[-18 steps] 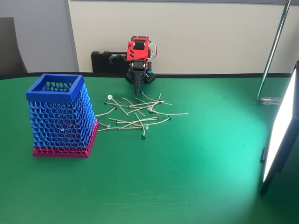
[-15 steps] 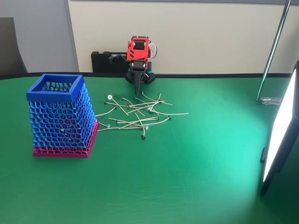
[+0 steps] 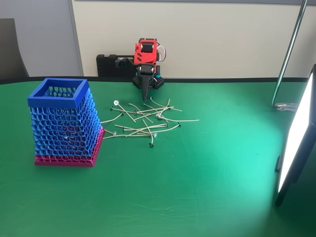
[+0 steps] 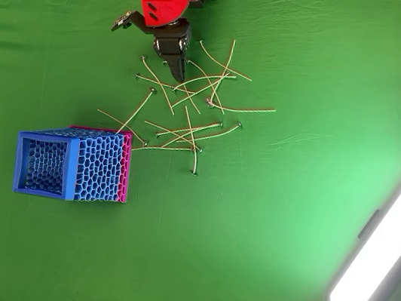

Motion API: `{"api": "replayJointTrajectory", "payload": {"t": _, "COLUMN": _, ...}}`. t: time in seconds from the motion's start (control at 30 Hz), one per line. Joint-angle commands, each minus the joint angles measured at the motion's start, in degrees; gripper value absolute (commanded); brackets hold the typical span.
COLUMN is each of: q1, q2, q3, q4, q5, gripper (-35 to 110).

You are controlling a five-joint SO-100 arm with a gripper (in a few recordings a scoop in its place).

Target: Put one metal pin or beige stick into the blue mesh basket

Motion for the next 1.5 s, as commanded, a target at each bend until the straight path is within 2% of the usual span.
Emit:
{"api": "replayJointTrajectory", "payload": {"t": 0.0, "q1": 0.0, "q2": 0.53, "q3": 0.18, "q4": 0.18, "q5": -0.35, "gripper": 1}}
{"api": "replayJointTrajectory", "payload": {"t": 0.3, "q1": 0.0, "q2": 0.53, "q3": -0.35, "q4": 0.79, "q5": 0.44, "gripper": 1}}
{"api": "replayJointTrajectory", "payload": {"t": 1.07, "q1": 0.35, "q2": -0.26, "q3": -23.82, "q4": 24.52, "q5": -2.11, "gripper": 1}}
{"api": "replayJointTrajectory", "payload": {"t": 1.27, "q1": 0.97, "q2": -10.37, "q3": -31.03, "q4": 24.96, "q5": -3.96, "gripper": 1}}
{"api": "replayJointTrajectory", "payload": {"t": 1.47, "q1": 0.62, "q2": -28.04, "q3": -45.44, "q4": 24.52, "q5": -6.42, "gripper": 1}}
